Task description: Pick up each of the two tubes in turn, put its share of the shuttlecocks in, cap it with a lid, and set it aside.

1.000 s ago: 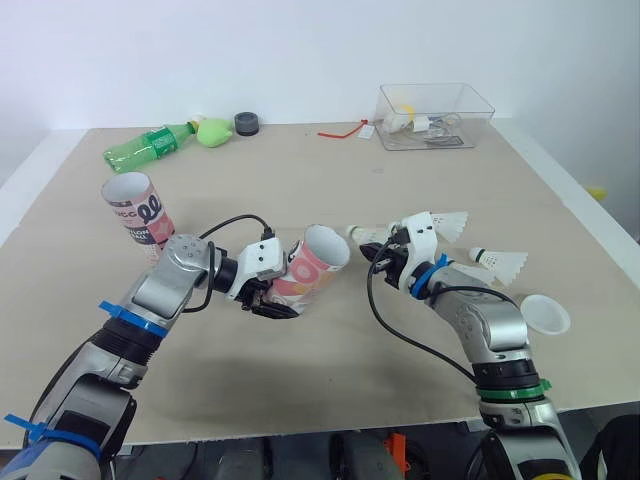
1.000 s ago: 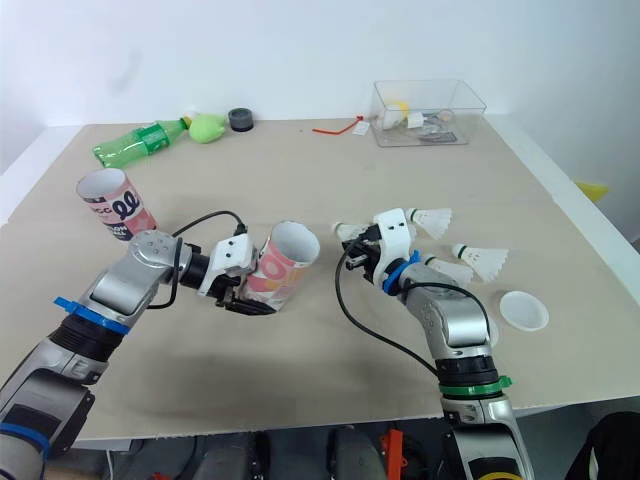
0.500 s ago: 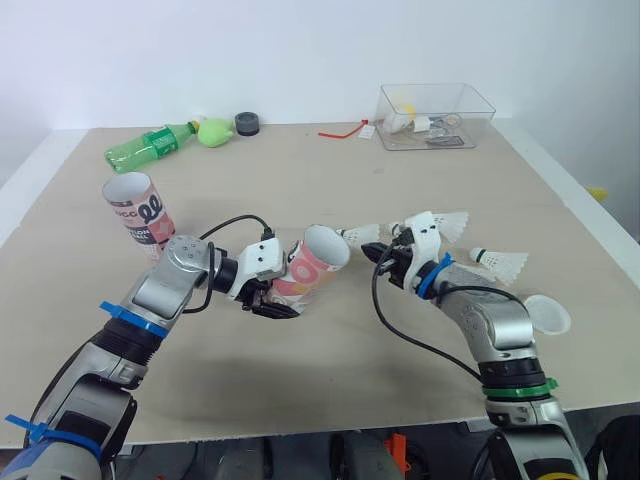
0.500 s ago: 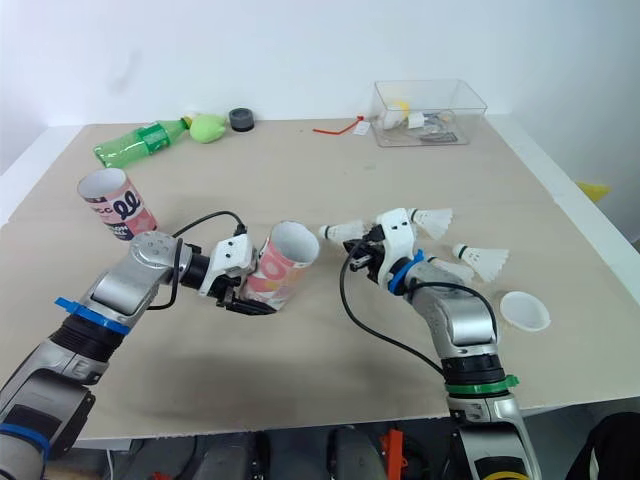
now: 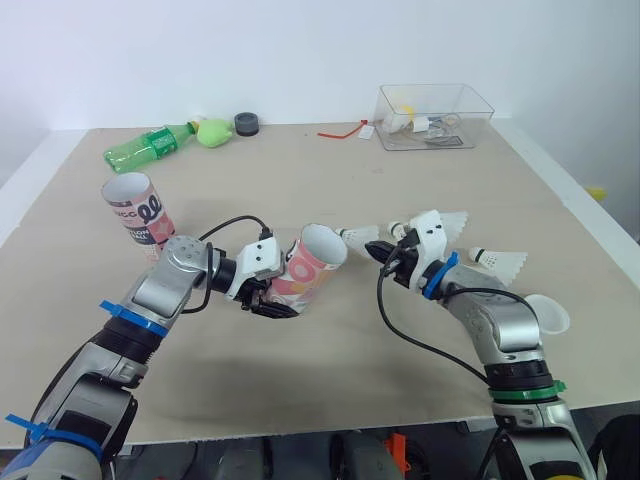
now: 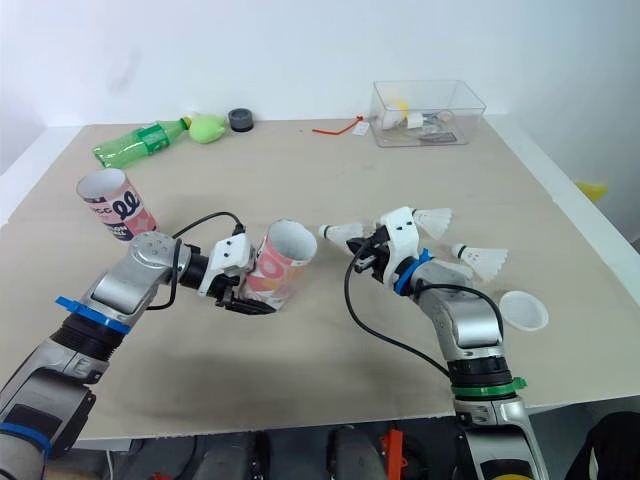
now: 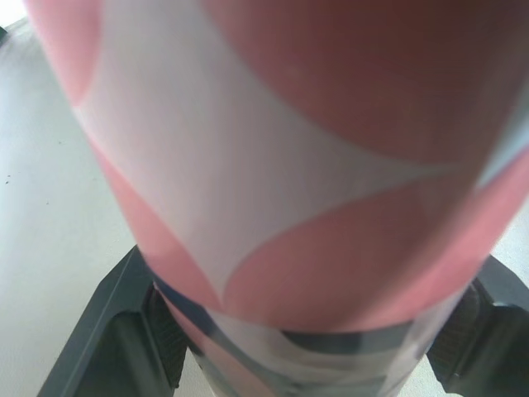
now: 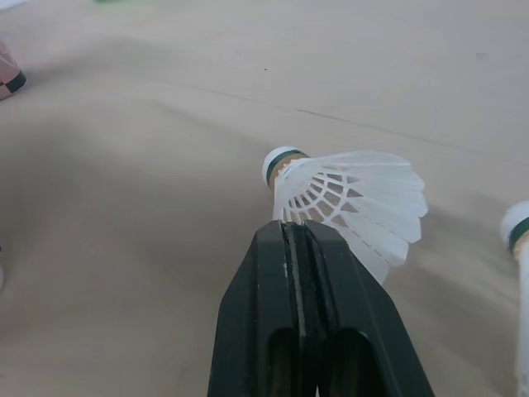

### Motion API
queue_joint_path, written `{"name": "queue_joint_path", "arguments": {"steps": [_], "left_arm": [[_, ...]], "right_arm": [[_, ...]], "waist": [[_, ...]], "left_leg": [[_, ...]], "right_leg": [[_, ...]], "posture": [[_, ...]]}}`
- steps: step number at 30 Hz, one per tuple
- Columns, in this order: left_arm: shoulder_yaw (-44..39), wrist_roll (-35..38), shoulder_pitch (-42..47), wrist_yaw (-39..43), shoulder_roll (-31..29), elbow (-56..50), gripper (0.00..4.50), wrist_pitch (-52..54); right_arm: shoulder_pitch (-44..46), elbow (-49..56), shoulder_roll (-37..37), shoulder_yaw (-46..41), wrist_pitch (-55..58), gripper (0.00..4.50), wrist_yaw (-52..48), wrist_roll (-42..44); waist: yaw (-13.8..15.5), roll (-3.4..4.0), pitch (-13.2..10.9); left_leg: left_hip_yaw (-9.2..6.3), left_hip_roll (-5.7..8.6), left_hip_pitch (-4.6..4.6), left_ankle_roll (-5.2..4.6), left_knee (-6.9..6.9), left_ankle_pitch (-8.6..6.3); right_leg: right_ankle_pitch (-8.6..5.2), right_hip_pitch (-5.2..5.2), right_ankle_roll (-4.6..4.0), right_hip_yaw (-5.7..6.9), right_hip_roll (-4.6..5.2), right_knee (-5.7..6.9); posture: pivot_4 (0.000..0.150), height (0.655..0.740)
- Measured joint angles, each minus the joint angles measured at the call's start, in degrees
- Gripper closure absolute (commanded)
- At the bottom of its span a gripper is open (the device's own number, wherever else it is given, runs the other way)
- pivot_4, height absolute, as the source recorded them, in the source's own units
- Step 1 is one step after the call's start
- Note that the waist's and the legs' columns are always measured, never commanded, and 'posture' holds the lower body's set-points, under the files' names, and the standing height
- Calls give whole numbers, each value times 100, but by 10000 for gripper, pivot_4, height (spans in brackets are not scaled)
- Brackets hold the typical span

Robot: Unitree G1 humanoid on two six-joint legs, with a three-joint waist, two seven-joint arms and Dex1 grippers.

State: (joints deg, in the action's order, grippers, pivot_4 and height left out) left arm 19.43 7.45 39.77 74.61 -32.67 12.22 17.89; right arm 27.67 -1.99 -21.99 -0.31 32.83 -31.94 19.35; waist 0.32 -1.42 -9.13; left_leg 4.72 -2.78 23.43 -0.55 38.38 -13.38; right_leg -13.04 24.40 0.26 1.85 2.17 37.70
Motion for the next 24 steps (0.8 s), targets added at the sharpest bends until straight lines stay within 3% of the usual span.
{"name": "queue_joint_path", "arguments": {"steps": [1,3,6,24], "left_arm": [[0,2,0,-1,0,0,14700,-1],[0,6,0,-2,0,0,14700,-1],[-1,10,-2,-3,-5,-4,14700,1],[-19,26,-22,-51,-19,-4,14700,-6]], "right_arm": [[21,-71,43,0,-13,42716,14,-1],[46,-143,61,0,-28,37549,30,-11],[55,-161,58,0,-98,26051,28,-69],[631,-852,424,-7,-252,26051,203,-162]], "waist": [[0,0,0],[0,0,0],[0,0,0],[-4,0,0]], "left_leg": [[0,0,0,0,0,0],[0,0,1,0,0,0],[1,0,0,0,0,0],[1,-2,0,0,-1,0]], "right_leg": [[0,0,0,0,1,0],[0,0,0,0,1,0],[0,0,0,-1,1,0],[1,1,-2,-1,0,0]], "posture": [[1500,7400],[1500,7400],[1500,7400],[1500,7400]]}}
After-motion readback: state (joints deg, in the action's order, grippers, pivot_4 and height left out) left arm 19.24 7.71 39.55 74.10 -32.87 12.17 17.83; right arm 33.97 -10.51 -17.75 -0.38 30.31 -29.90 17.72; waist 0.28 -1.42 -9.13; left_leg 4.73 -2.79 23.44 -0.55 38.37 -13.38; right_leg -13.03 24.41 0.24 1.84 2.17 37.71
